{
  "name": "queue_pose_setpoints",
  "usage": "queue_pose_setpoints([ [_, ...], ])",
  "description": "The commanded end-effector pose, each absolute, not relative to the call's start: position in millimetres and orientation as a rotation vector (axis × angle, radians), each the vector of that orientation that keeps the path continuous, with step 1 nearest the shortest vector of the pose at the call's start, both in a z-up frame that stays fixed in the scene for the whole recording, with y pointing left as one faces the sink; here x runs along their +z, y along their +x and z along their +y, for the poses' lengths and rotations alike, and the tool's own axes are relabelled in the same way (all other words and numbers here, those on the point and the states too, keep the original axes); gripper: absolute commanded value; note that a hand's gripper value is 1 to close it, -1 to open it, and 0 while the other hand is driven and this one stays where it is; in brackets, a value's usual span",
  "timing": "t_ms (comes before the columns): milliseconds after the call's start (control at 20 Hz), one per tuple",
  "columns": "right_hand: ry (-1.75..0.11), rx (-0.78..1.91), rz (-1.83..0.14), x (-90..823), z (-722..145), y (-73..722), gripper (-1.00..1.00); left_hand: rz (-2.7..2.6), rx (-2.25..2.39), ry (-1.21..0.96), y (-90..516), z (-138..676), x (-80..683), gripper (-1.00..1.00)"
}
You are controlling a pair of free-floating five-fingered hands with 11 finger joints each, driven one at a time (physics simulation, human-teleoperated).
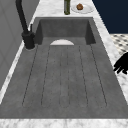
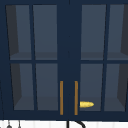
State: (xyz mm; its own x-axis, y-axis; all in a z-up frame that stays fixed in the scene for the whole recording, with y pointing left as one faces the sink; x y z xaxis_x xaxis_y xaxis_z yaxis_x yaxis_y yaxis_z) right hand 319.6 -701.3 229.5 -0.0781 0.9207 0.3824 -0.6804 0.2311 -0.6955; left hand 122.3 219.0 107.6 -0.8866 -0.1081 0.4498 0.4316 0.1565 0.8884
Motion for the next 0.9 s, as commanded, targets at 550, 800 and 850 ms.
queue_pose_setpoints([
  [550,-0.456,1.423,-0.879,269,-686,318,-1.00,-2.030,-1.778,-0.308,122,219,108,0.00],
  [800,-0.514,1.461,-0.831,289,-674,322,-1.00,-2.030,-1.778,-0.308,122,219,108,0.00],
  [850,-0.508,1.471,-0.807,291,-668,325,-1.00,-2.030,-1.778,-0.308,122,219,108,0.00],
])
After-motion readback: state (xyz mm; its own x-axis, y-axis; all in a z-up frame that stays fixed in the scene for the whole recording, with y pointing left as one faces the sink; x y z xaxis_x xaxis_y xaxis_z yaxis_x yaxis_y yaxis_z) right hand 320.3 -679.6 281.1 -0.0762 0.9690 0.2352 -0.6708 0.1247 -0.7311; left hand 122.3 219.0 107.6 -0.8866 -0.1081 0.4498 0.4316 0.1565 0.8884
